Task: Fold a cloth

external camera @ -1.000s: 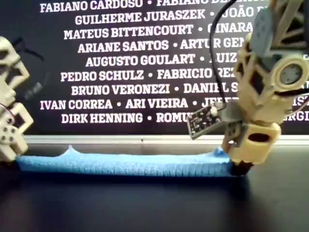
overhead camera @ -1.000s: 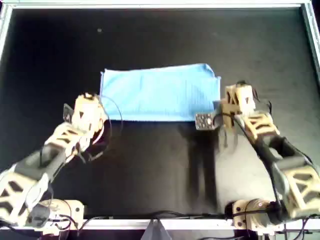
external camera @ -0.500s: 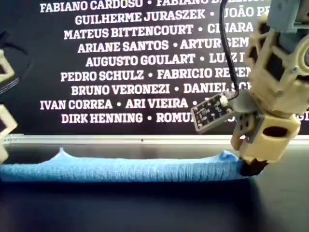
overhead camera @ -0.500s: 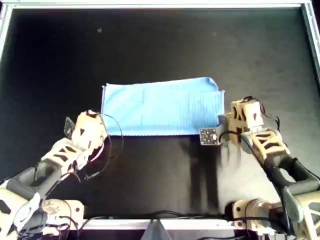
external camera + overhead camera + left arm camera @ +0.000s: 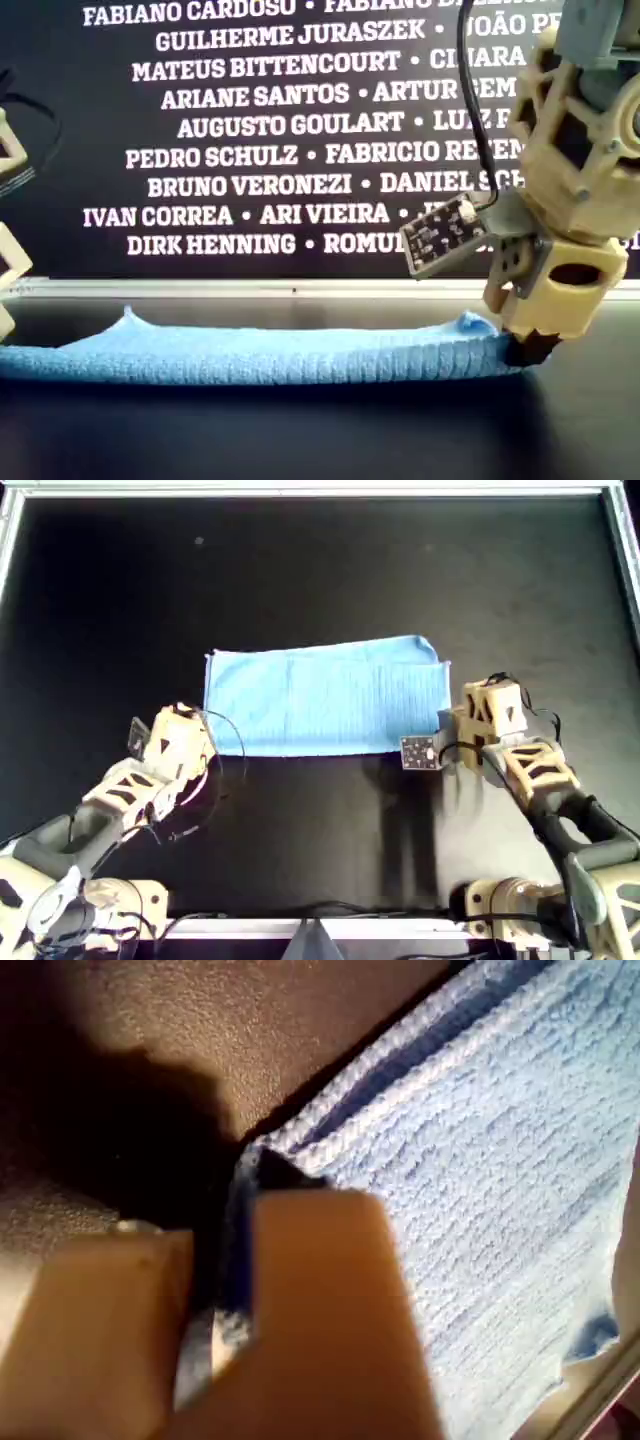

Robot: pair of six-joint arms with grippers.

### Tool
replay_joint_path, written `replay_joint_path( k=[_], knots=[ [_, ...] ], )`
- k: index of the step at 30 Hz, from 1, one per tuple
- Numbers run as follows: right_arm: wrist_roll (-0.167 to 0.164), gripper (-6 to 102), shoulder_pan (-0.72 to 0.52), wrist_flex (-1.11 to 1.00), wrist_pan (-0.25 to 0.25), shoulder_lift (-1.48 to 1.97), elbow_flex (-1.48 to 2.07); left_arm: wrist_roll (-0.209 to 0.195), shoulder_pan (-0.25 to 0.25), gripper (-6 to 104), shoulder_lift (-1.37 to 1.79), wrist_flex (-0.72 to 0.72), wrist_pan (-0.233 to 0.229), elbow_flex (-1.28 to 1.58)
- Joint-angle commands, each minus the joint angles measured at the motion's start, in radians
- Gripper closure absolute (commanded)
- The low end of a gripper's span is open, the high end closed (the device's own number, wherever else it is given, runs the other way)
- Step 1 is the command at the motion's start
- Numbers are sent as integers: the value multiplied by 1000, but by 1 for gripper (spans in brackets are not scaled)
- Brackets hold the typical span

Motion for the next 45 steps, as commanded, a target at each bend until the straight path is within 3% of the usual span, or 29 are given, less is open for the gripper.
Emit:
replay_joint_path(
  k=[1,4,6,9,21,24,29,32,35,42,45],
  knots=[
    [-8,82,2,8,-8,86,-8,-6,-18,64,83,-6,-12,-8],
    [6,65,5,8,-6,118,6,-9,-6,44,133,-6,-14,15],
    [-8,54,2,8,0,147,28,-11,-5,34,181,-6,-14,54],
    [-8,44,-8,9,6,198,87,-9,-5,23,267,-6,-14,127],
    [-9,42,-15,9,14,698,385,6,0,21,813,-6,-23,376],
    [-9,41,-54,9,14,870,433,8,0,21,982,-5,-97,449],
    [-8,41,-150,9,12,1135,462,8,-2,21,1224,-5,-308,518],
    [-8,41,-155,9,12,1256,466,8,-3,21,1295,-5,-396,528],
    [-9,42,-156,9,12,1304,492,8,-14,21,1296,-5,-419,531],
    [-15,41,-155,9,14,1341,637,-8,-17,21,1296,-5,-420,540],
    [-69,41,-155,9,14,1439,721,3,-17,21,1298,-5,-422,558]
  ],
)
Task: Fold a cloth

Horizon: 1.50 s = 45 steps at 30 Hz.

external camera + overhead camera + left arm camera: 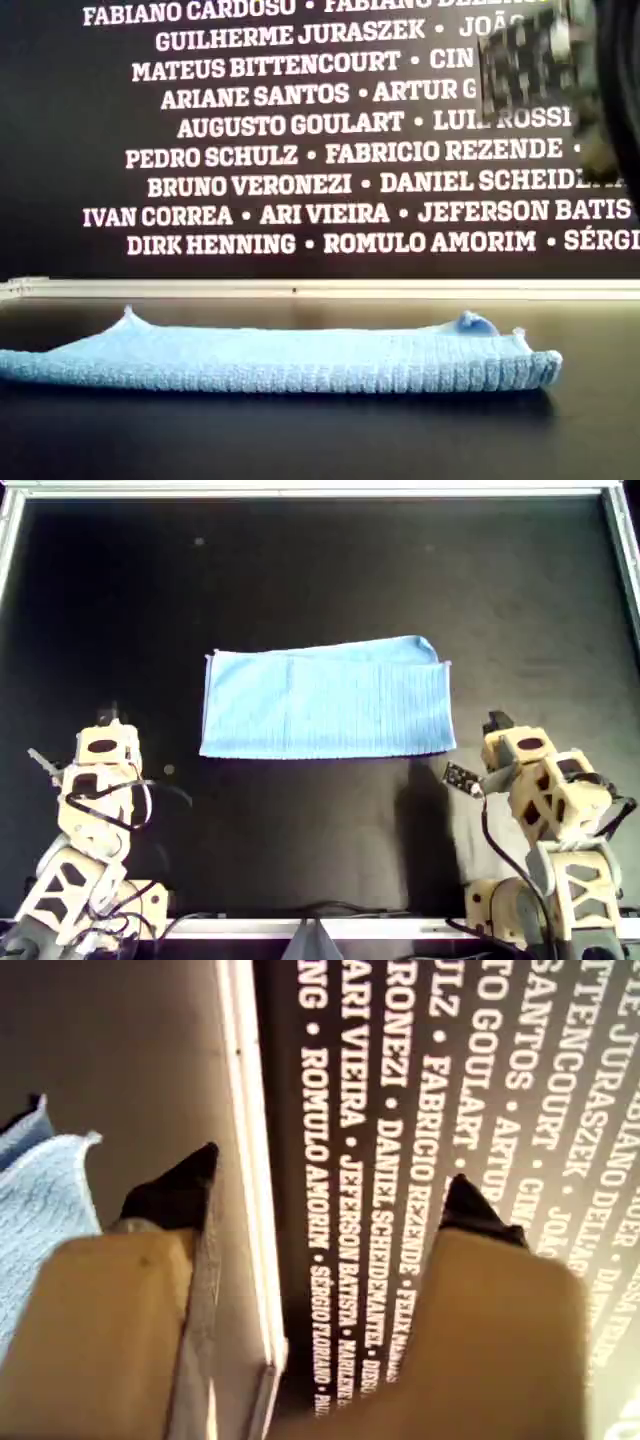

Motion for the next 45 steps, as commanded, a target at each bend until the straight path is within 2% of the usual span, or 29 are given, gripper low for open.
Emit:
replay_joint_path(
  k=[1,4,9,10,14,16,17,25,27,32,34,41,43,45],
  knots=[
    [-66,41,-2,8,-5,94,52,11,-17,21,18,-5,-14,12],
    [-126,40,5,6,-5,86,138,11,-8,21,18,-5,-14,14],
    [-149,35,12,9,-9,2,141,11,-9,21,18,-5,-14,14],
    [-166,32,14,9,-21,-37,137,11,-9,21,18,-5,-14,14],
    [-310,24,29,8,-25,-195,103,11,-6,21,17,-5,-14,14],
    [-347,23,29,8,-25,-264,75,11,-6,21,17,-5,-14,14],
    [-350,23,28,8,-25,-301,63,11,-6,21,17,-5,-14,14],
    [-341,22,29,-3,-25,-626,-129,11,-8,21,17,-5,-12,14],
    [-307,22,29,-11,-25,-695,-178,11,-5,21,15,-5,-12,14],
    [-195,22,31,-14,-25,-793,-305,11,-5,21,15,-5,-12,14],
    [-178,22,32,-14,-26,-822,-345,11,-5,21,15,-5,-12,14],
    [-170,22,32,-14,-26,-1028,-456,11,-5,21,15,-5,-12,14],
    [-147,22,32,-14,-26,-1092,-476,11,-5,21,15,-5,-12,15],
    [-107,22,38,-14,-26,-1146,-495,11,-5,21,15,-5,-12,15]
  ],
)
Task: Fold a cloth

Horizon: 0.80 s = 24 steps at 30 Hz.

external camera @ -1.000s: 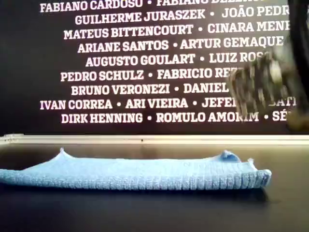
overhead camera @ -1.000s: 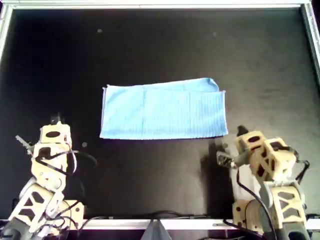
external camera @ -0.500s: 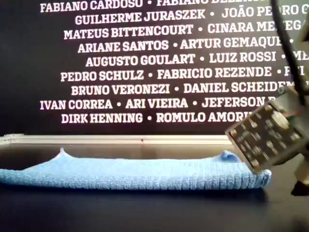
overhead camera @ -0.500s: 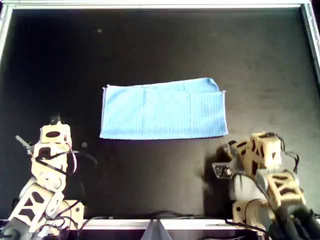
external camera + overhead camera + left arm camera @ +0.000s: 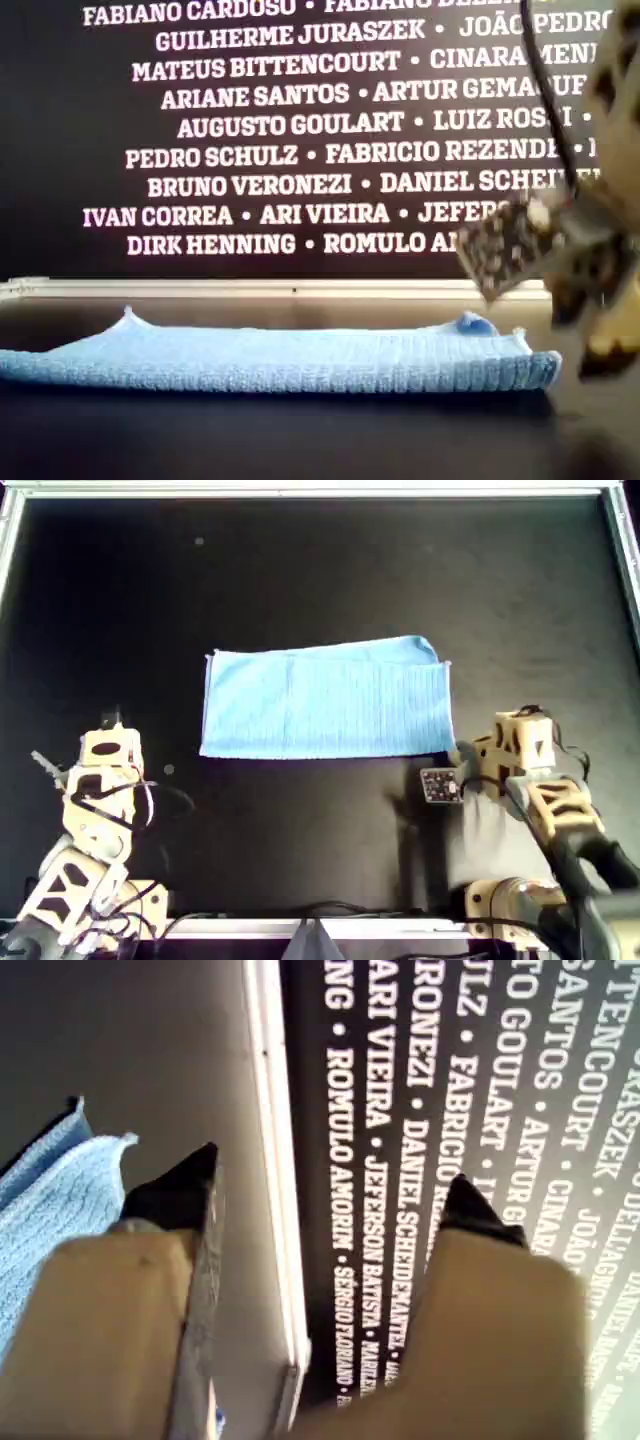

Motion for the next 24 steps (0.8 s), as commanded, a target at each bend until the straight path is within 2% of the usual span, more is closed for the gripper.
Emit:
replay_joint_path(
  k=[1,3,7,21,24],
  knots=[
    [54,22,15,-28,-9,-60,-95,5,-5,21,12,-6,-11,-12],
    [71,22,40,-28,-9,-97,-130,5,-5,21,12,-6,-11,-12],
    [75,22,89,-28,-9,-149,-199,5,-3,21,12,-6,-11,-12],
    [75,21,101,-29,-9,-184,-268,6,-3,21,12,-6,-11,-12],
    [61,17,97,-28,-9,-172,-247,6,-3,21,12,-6,-11,-12]
  ],
)
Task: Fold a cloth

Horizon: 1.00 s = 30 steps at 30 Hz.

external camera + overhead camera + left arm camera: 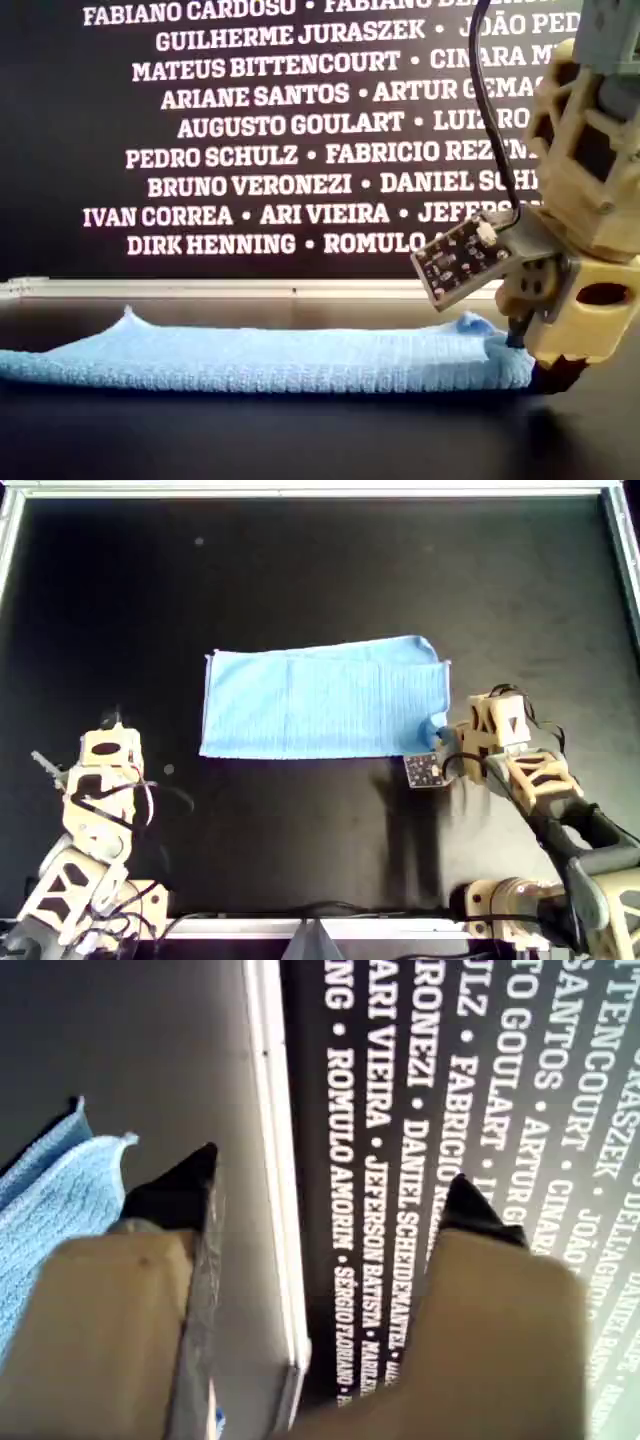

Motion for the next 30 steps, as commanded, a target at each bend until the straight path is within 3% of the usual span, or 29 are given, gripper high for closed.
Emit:
replay_joint_path(
  k=[1,8,15,30],
  knots=[
    [-12,14,-2,-26,-8,61,-31,6,-3,21,12,-6,-11,-12],
    [5,-2,-3,-20,-6,262,100,6,-3,21,11,-6,-11,-12],
    [3,-2,0,-23,-8,291,118,6,-3,21,11,-6,-11,-12],
    [5,-2,0,-26,-8,-95,-149,6,-3,21,11,-6,-11,-12]
  ],
)
